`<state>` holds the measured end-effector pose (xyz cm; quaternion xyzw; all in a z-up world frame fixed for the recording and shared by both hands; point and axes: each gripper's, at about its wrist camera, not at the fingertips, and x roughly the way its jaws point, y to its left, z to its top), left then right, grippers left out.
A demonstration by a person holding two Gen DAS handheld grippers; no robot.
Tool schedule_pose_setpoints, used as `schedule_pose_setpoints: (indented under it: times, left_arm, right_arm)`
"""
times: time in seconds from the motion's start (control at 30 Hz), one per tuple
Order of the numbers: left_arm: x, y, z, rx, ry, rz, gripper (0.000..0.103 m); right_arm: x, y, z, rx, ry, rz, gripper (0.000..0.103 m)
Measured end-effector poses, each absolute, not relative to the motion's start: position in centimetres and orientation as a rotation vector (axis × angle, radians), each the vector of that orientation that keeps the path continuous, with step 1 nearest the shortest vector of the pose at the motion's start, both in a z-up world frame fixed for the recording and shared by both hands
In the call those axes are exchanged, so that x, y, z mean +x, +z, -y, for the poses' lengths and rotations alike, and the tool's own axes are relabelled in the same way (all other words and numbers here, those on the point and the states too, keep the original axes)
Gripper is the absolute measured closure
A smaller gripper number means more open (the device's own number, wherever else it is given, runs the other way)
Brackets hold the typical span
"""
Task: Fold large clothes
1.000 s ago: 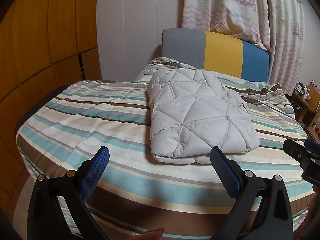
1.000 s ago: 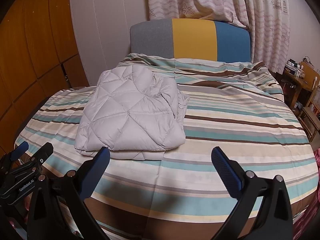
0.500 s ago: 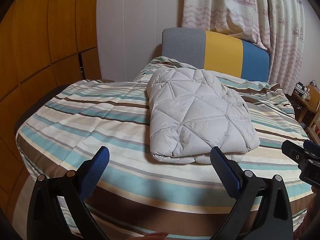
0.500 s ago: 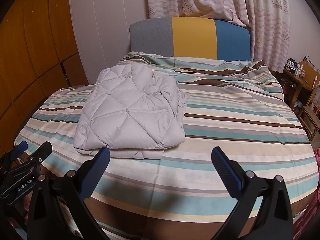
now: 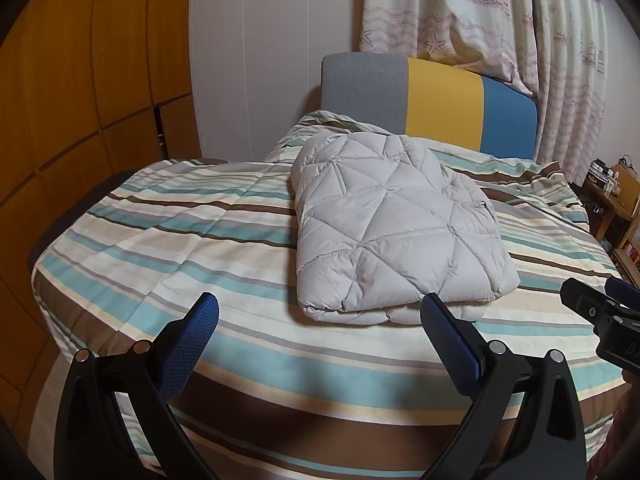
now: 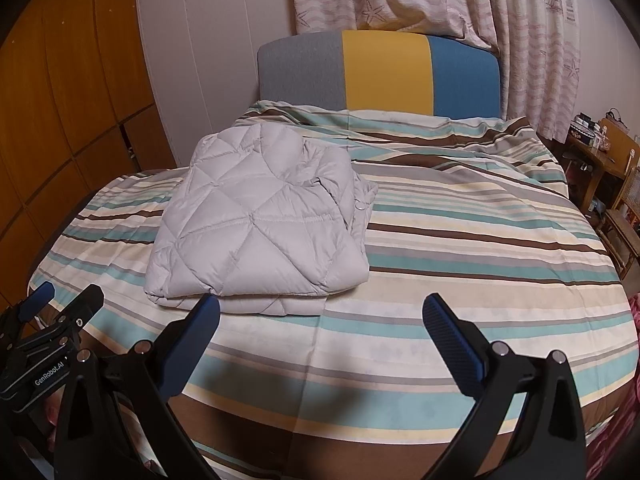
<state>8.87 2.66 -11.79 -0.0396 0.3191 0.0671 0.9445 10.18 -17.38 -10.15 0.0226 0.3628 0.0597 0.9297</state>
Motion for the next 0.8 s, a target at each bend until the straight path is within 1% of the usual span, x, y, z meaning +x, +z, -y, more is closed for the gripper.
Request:
schedule_pose_setpoints:
  times: [0.47,0.63,0.8]
  left_arm:
    - [8.8,-11.9,-2.0,-0.107,0.113,-0.653,0.003]
    - [8.9,-12.0,-1.3,-0.069,0.104,-0.651,0.003]
    - [10.0,-12.7,-1.4,-0.071,0.102,-0.712,0.003]
  right_arm:
    - [10.6,-10.7,17.3,0.047,0.124,-0.763,0.002]
    - [11.0,-11.1,17.4,0.051,0.121,-0.776,0.002]
    - [11.6,-11.5,17.6,0.057,0.114,-0.789,0.002]
